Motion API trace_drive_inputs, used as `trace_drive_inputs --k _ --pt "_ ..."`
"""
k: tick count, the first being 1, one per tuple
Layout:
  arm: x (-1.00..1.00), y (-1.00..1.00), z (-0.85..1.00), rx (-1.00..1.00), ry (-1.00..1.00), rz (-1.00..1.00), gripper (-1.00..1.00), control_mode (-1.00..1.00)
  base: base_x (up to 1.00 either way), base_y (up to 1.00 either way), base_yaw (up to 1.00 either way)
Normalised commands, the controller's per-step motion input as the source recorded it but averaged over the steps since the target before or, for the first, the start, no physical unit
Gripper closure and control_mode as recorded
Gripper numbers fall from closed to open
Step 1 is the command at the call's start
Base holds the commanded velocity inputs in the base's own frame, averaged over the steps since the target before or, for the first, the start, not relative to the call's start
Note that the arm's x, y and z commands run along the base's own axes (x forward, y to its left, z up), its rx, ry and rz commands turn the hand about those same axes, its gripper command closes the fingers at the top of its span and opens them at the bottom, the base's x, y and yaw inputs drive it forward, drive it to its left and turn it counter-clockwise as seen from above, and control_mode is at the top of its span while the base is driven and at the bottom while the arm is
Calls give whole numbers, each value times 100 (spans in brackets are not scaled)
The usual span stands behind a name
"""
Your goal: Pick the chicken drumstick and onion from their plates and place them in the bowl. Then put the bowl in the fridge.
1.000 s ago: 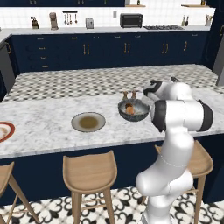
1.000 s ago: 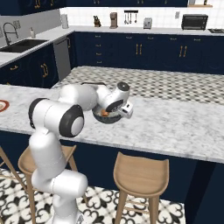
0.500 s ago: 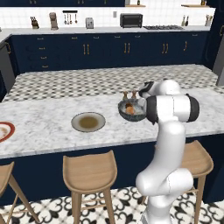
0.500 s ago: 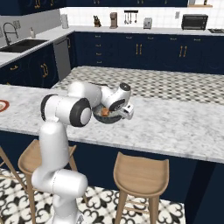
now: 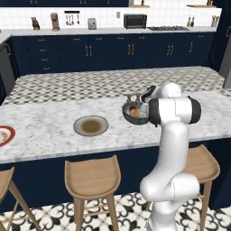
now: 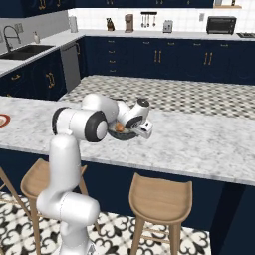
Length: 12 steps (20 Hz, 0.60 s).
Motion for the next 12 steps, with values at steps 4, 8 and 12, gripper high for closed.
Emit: trace_drive_inputs --k 4,8,12 --pt "7 5 -4 0 1 0 100 -100 0 0 0" --pt "-36 8 27 0 -7 -7 100 -100 0 0 0" --pt "-79 6 72 -1 -5 -18 100 -100 0 0 0"
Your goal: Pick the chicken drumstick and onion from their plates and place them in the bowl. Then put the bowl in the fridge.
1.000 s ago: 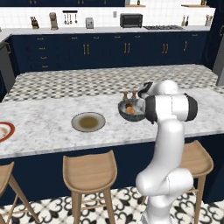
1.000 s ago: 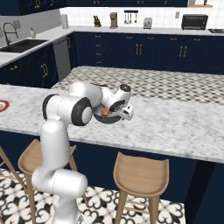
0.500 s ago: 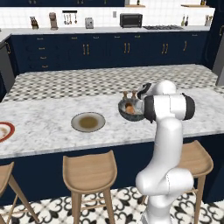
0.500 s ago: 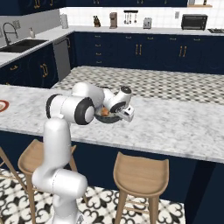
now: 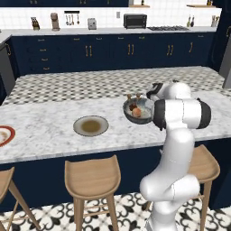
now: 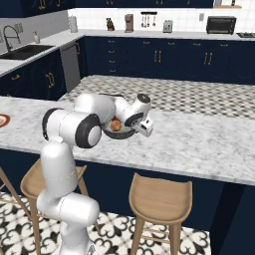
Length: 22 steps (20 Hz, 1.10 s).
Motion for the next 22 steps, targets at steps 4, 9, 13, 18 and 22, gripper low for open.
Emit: trace_drive_inputs --k 4,9,13,18,22 --pt "-82 3 66 1 0 -25 100 -100 0 0 0" --pt "-72 13 63 5 -1 -39 100 -100 0 0 0" --pt "-29 11 24 0 0 -72 100 -100 0 0 0" --pt "-39 22 31 5 -5 -58 100 -100 0 0 0" --pt "-79 8 71 26 -12 -31 100 -100 0 0 0"
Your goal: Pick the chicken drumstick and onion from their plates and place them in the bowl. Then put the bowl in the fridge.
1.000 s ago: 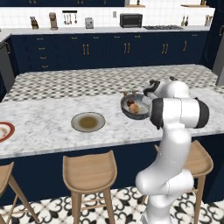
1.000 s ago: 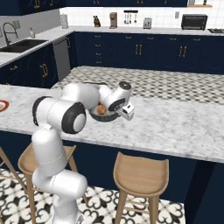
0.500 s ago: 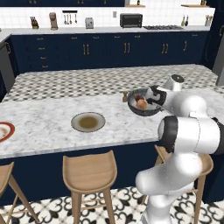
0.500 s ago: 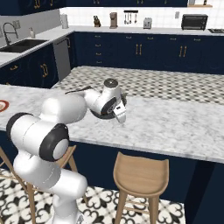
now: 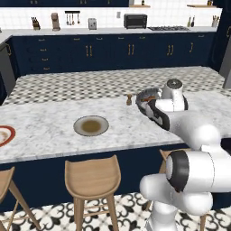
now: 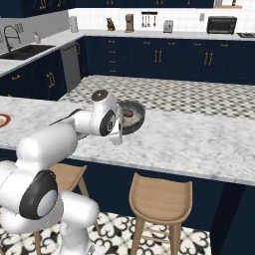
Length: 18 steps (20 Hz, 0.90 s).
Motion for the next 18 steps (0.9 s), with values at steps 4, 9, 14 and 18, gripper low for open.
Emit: trace_drive_inputs --k 4,9,14,18 --pt "-81 7 81 31 0 -13 100 -100 0 0 0" --pt "-87 23 84 -1 -3 0 100 -100 0 0 0" --pt "-94 27 64 0 -1 0 100 -100 0 0 0" --pt "-39 20 12 -2 -7 0 100 100 -43 3 -1"
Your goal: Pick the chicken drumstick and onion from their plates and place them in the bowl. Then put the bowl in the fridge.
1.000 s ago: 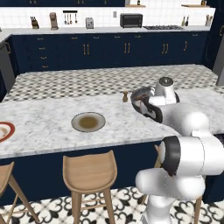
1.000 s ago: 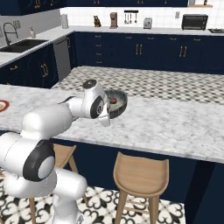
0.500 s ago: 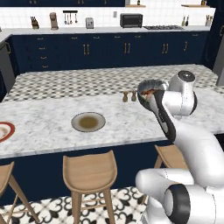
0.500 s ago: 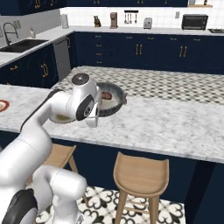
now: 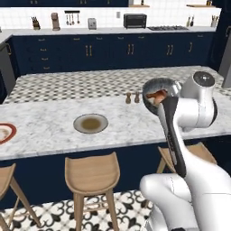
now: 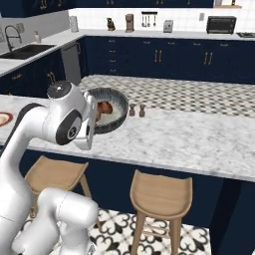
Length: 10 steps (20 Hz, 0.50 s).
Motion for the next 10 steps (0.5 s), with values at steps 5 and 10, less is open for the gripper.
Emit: trace_drive_inputs --k 5,10 --pt "0 0 0 0 0 0 100 100 -87 -53 -8" --pt "0 0 0 0 0 0 100 100 -91 -99 -11"
